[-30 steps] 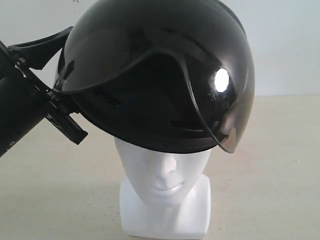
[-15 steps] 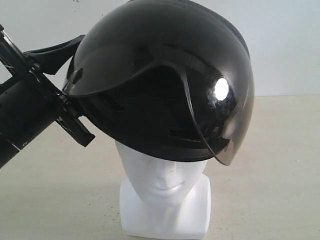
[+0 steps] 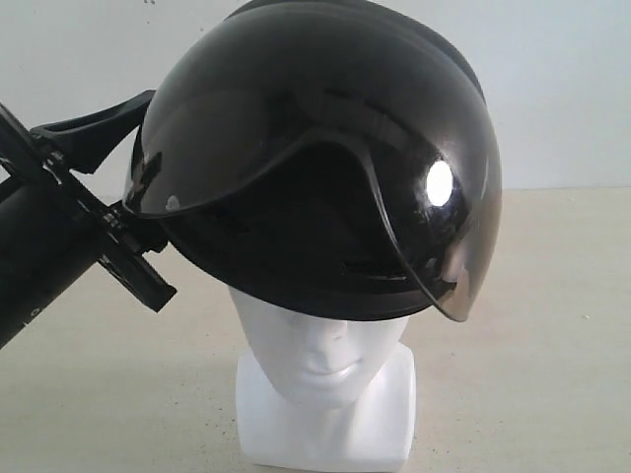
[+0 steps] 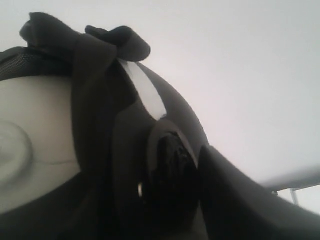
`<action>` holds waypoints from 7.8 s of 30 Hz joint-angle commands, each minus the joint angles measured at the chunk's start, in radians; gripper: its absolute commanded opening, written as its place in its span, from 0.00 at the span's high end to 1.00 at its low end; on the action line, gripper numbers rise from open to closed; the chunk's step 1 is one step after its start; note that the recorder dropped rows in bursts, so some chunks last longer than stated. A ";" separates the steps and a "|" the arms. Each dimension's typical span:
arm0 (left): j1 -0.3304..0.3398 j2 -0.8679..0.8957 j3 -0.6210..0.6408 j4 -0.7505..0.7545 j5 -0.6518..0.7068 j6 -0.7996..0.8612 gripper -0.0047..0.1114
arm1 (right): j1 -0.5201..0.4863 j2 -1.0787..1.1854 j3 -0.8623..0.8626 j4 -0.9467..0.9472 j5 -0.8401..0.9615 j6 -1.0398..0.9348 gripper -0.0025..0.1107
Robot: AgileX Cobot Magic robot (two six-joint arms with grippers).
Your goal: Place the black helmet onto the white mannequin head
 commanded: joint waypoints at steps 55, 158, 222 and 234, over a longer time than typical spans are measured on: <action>0.025 0.136 0.015 -0.105 0.075 0.216 0.35 | 0.003 -0.005 -0.001 0.000 -0.007 -0.002 0.98; 0.025 -1.212 0.037 1.340 0.906 -0.198 0.92 | 0.003 0.222 -0.574 0.195 0.232 0.225 0.98; 0.025 -0.675 -0.514 1.618 0.579 -0.193 0.92 | 0.003 0.805 -1.047 0.844 0.754 -0.100 0.98; 0.025 -0.704 -0.514 1.464 0.815 0.289 0.92 | 0.003 0.805 -1.047 0.844 0.752 -0.100 0.98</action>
